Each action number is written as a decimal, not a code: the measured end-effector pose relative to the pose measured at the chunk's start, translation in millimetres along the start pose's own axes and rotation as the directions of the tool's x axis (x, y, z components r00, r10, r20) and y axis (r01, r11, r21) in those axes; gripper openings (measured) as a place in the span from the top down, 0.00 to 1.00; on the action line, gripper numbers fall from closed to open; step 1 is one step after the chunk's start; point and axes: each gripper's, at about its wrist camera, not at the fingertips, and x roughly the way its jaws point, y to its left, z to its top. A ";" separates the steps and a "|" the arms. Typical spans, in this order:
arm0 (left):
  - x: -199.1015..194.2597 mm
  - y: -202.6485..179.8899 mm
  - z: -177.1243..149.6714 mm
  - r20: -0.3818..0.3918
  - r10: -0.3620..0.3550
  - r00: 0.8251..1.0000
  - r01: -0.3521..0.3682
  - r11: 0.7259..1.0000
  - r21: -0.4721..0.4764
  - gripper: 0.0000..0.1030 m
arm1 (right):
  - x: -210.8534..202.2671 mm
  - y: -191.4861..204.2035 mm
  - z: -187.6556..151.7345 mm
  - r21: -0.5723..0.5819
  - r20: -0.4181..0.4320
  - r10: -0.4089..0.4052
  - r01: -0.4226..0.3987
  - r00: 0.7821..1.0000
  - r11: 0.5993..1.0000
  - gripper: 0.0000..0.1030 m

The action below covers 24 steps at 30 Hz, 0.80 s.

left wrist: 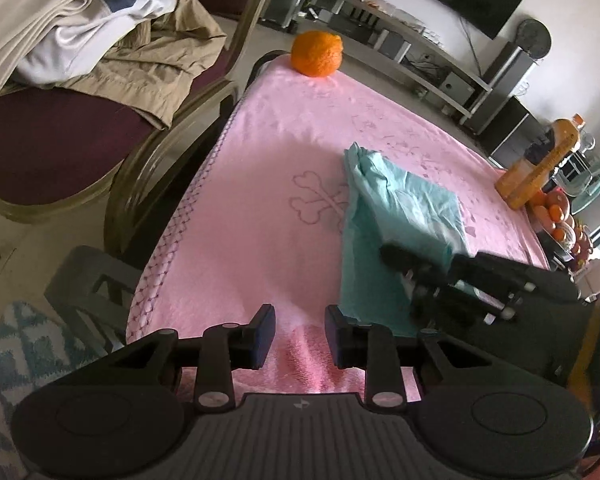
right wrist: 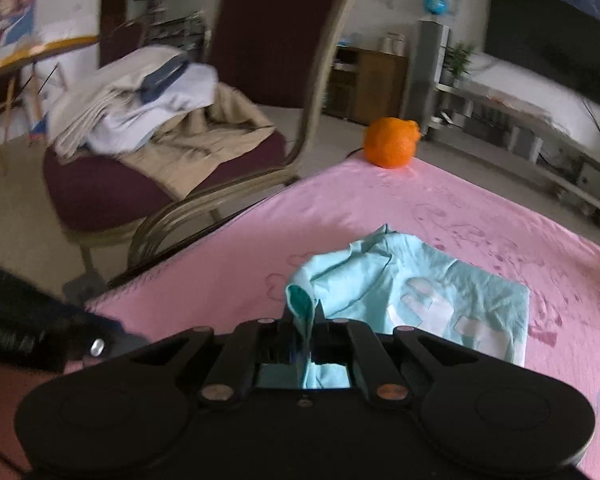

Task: Fold clothes

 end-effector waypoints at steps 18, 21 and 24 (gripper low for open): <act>35.2 -83.6 9.6 0.016 0.001 1.000 -0.005 0.964 0.265 0.77 | -80.3 -125.3 -54.8 0.428 -0.064 0.080 -0.045 0.995 0.903 0.92; 67.5 -112.5 7.5 -0.032 0.057 0.998 -0.039 0.916 0.398 0.81 | -64.5 -124.3 -61.5 0.412 -0.077 0.088 -0.048 0.993 0.910 0.91; 90.8 -111.4 -0.3 -0.069 0.222 0.973 -0.171 0.886 0.431 0.84 | -48.6 -116.9 -66.3 0.331 -0.103 0.074 -0.036 0.992 0.943 0.91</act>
